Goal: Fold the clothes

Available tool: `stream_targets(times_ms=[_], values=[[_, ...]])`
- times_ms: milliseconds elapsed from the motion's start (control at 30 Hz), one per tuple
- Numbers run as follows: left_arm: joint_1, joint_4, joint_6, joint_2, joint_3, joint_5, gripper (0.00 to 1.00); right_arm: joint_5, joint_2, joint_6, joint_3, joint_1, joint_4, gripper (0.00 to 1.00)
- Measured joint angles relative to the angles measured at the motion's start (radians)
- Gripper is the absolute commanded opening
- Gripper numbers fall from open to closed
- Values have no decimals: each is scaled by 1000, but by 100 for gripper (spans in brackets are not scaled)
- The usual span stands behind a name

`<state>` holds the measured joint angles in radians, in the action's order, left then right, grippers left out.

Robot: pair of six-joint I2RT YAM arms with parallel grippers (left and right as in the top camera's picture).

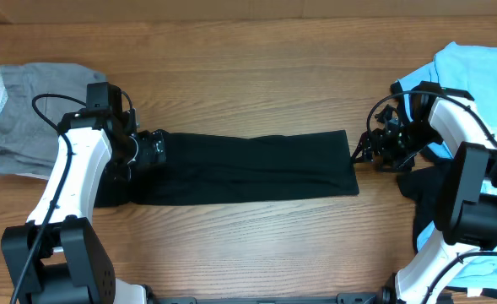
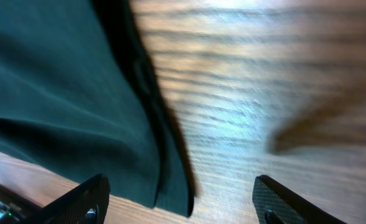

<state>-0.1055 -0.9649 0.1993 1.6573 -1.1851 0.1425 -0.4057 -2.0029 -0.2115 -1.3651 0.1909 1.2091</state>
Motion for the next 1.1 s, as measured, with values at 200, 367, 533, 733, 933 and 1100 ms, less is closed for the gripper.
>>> stream_targets(times_ms=[200,367,533,733,933,1100], values=[[0,-60,3,0,-3,3,91,-37,0,-51,74,-41,-110,76],[0,-60,3,0,-3,14,90,-83,35,-56,145,-87,-187,68],[0,-60,4,0,-4,19,85,-84,35,0,182,-182,-246,4],[0,-60,4,0,-4,26,83,-21,31,192,174,-169,-243,4],[0,-57,4,0,-4,63,83,205,-5,274,-14,-16,-88,4],[0,-56,4,0,-4,69,83,298,-9,299,-197,36,32,4]])
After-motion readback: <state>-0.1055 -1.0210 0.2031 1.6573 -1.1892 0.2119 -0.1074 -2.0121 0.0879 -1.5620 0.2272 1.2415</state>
